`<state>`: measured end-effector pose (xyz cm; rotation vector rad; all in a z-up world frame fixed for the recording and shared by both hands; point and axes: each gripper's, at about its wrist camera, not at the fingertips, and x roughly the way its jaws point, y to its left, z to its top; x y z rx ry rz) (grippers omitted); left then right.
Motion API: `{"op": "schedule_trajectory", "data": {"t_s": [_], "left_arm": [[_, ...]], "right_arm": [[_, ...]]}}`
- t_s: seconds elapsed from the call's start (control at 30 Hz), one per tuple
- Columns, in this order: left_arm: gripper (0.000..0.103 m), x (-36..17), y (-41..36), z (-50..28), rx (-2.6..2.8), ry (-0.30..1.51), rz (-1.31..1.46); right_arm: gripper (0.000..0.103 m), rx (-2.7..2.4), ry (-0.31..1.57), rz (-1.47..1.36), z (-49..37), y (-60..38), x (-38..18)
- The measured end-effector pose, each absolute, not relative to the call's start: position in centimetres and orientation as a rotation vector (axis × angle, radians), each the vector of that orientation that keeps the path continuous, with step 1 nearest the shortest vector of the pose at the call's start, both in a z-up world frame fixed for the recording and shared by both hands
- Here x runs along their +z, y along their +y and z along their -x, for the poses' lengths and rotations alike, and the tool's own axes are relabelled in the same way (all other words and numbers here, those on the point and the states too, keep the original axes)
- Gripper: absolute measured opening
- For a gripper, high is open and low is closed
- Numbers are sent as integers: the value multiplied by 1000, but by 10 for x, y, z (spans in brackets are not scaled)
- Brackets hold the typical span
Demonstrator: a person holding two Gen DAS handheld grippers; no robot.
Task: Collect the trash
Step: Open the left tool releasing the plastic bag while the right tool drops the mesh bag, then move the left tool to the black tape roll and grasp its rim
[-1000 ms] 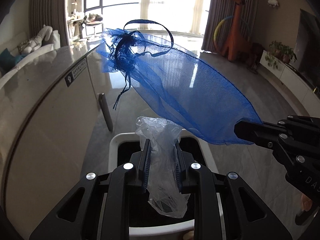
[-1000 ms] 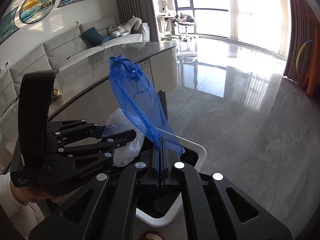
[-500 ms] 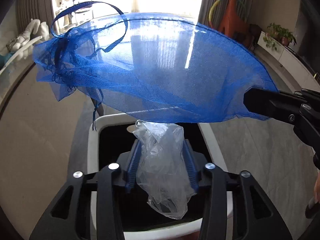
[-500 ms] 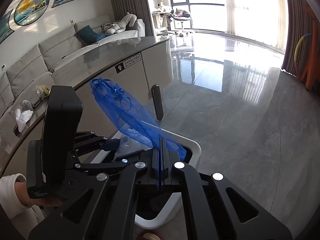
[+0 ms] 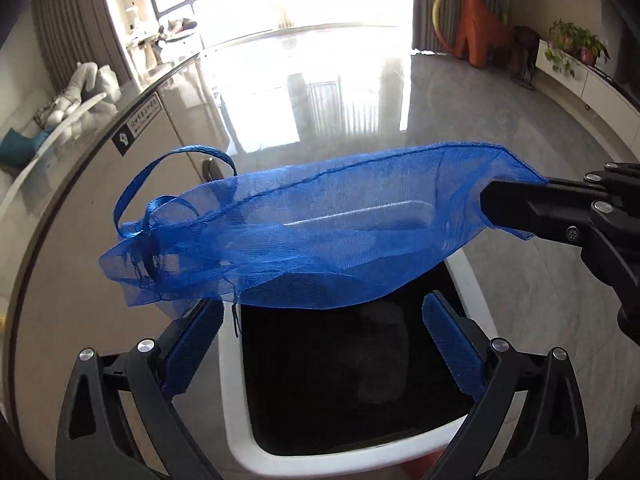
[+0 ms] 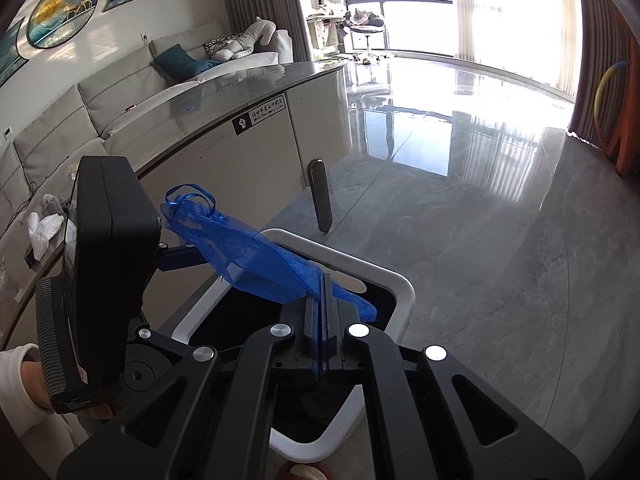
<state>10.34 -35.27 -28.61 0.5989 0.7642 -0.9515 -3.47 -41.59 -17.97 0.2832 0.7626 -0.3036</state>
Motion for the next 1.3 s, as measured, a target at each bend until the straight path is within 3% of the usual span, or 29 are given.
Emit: {"op": "schedule_trajectory", "data": {"t_s": [0.43,0.5,0.53,0.57,0.6,0.63,1.3], "left_arm": [[98,-235,-290,-131,-860,716,-434],[98,-231,-284,-134,-850,713,-419],[98,-229,-280,-135,-845,713,-411],[98,-228,-277,-136,-841,714,-405],[98,-227,-275,-137,-836,716,-401],[98,-226,-272,-138,-831,717,-398],[98,-183,-191,-153,-644,635,-311]], "right_arm": [[2,-276,835,-294,15,-402,-211],[8,-262,875,-285,10,-398,-220],[46,-251,902,-288,7,-398,-226],[75,-253,932,-291,4,-398,-232],[96,-286,944,-284,3,-398,-236],[99,-326,925,-270,4,-398,-238],[99,-256,616,-152,-10,-356,-142]]}}
